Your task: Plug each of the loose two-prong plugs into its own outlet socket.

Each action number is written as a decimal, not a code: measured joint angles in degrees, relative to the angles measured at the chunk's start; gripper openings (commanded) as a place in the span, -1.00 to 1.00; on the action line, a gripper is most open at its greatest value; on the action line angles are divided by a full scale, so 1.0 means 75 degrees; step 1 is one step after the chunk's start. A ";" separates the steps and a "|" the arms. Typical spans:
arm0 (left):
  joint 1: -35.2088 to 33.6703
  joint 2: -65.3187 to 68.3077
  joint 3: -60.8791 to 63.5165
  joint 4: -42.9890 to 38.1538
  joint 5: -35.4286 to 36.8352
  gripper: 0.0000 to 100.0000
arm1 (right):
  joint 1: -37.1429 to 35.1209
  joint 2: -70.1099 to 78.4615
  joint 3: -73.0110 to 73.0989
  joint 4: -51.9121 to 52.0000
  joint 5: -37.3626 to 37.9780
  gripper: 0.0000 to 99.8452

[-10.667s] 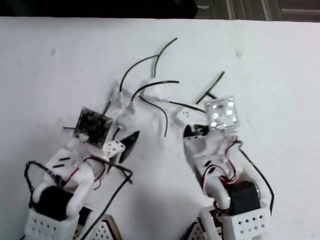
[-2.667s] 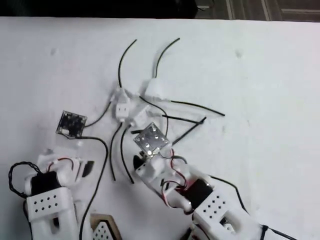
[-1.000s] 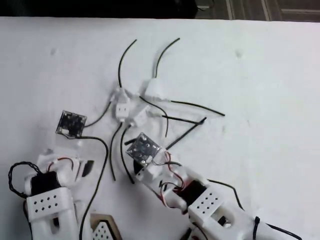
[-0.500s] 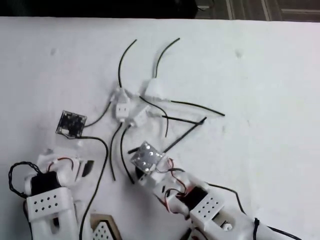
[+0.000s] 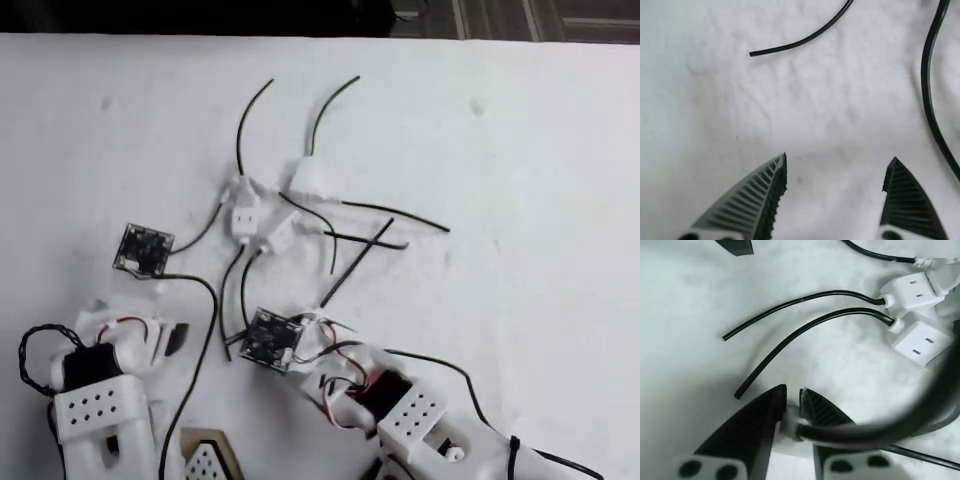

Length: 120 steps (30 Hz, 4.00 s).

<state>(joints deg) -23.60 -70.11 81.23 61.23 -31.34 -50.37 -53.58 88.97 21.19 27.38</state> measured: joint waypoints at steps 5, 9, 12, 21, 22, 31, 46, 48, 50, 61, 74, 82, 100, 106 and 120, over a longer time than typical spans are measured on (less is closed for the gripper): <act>0.0000 0.0000 0.0000 0.0000 0.0000 -0.38 | -0.0059 0.0094 -0.0316 0.0539 0.0023 -0.52; 0.0000 0.0000 0.0000 0.0000 0.0000 -0.38 | -0.0059 0.0105 -0.1348 0.1688 -0.0176 -0.51; 0.0000 0.0000 0.0000 0.0000 0.0000 -0.38 | -0.0047 0.0105 -0.2462 0.2860 -0.0363 -0.51; 0.0000 0.0000 0.0023 0.0000 0.0000 -0.38 | 0.0516 0.0117 -0.4630 0.6095 0.1536 -0.51; 0.0000 0.0000 0.0023 0.0000 0.0000 -0.38 | 0.0668 0.0117 -0.4630 0.6259 0.1864 -0.51; 0.0000 0.0000 0.0023 0.0000 0.0000 -0.38 | 0.1477 0.0117 -0.3493 0.6611 0.3938 -0.19; 0.0000 0.0000 0.0035 0.0000 0.0000 -0.38 | 0.1172 0.3528 -0.3200 0.3388 0.4032 -0.15; 0.0000 0.0000 0.0035 0.0000 0.0000 -0.38 | 0.1160 0.4126 -0.3446 0.3294 0.4032 -0.21; 0.0000 0.0000 0.0035 0.0000 0.0000 -0.38 | 0.1160 0.4583 -0.3681 0.3247 0.4032 -0.38; 0.0000 0.0000 0.0035 0.0000 0.0000 -0.38 | 0.1160 0.5451 -0.3810 0.2168 0.3774 -0.96; 0.0000 0.0000 0.0035 0.0000 0.0000 -0.38 | 0.1946 0.5392 -0.4314 0.1782 0.1360 -0.96; 0.0000 0.0000 0.0035 0.0000 0.0000 -0.38 | 0.2321 0.5392 -0.5474 0.1289 0.0832 -0.96; 0.0000 0.0000 0.0035 -0.0012 0.0000 -0.38 | 0.2872 0.5404 -0.7396 0.1852 0.0445 -0.96; 0.0000 0.0000 0.0035 -0.0012 0.0000 -0.38 | 0.3388 0.6588 -0.8803 0.1817 0.0399 -0.94; 0.0000 0.0000 0.0152 -0.0188 0.0000 -0.38 | 0.3610 0.6963 -1.0127 0.4114 0.0352 -0.93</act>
<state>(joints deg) -23.60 -70.11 82.37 59.82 -31.34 -23.30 -1.36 13.01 52.04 30.02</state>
